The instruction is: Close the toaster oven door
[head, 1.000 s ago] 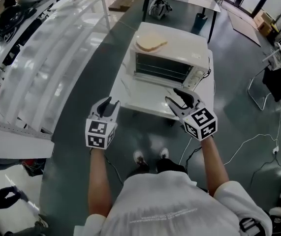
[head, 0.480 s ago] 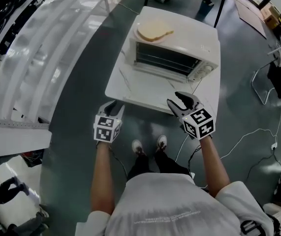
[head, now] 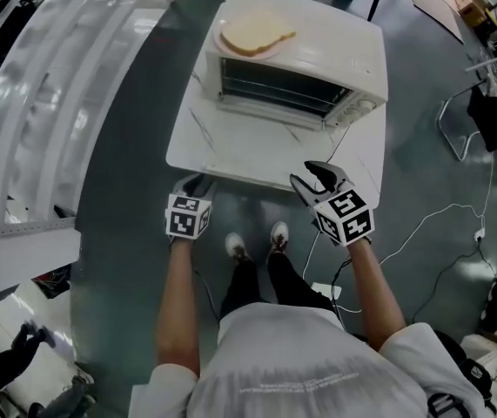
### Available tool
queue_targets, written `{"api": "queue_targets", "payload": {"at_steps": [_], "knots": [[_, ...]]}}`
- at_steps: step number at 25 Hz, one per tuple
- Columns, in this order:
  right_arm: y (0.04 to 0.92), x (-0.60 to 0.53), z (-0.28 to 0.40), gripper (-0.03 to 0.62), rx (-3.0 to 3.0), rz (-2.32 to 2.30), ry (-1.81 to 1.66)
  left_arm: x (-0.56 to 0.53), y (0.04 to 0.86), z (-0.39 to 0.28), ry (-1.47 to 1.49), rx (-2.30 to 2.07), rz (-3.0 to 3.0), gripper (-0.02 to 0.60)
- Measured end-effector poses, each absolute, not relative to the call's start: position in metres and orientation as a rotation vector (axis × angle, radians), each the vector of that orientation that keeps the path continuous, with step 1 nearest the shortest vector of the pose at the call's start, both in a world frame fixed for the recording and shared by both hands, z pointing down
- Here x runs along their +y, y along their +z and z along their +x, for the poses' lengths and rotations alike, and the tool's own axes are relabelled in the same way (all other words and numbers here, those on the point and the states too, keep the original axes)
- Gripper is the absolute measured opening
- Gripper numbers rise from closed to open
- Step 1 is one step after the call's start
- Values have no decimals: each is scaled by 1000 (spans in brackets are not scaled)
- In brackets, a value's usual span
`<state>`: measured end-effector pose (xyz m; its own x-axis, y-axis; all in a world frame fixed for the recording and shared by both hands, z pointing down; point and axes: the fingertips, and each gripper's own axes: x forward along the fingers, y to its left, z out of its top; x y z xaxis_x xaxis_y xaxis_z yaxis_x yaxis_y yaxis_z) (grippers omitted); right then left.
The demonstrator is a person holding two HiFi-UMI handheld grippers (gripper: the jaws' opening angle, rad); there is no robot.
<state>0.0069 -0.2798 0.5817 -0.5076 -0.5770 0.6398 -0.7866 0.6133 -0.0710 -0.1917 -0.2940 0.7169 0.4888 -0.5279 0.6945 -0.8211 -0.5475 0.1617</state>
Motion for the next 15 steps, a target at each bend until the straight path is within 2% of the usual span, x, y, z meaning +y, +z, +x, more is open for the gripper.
{"api": "queue_targets", "payload": {"at_steps": [15], "knots": [[603, -271, 32, 169, -2189, 1160, 539, -321, 748, -183, 730, -1168, 2208, 124]]}}
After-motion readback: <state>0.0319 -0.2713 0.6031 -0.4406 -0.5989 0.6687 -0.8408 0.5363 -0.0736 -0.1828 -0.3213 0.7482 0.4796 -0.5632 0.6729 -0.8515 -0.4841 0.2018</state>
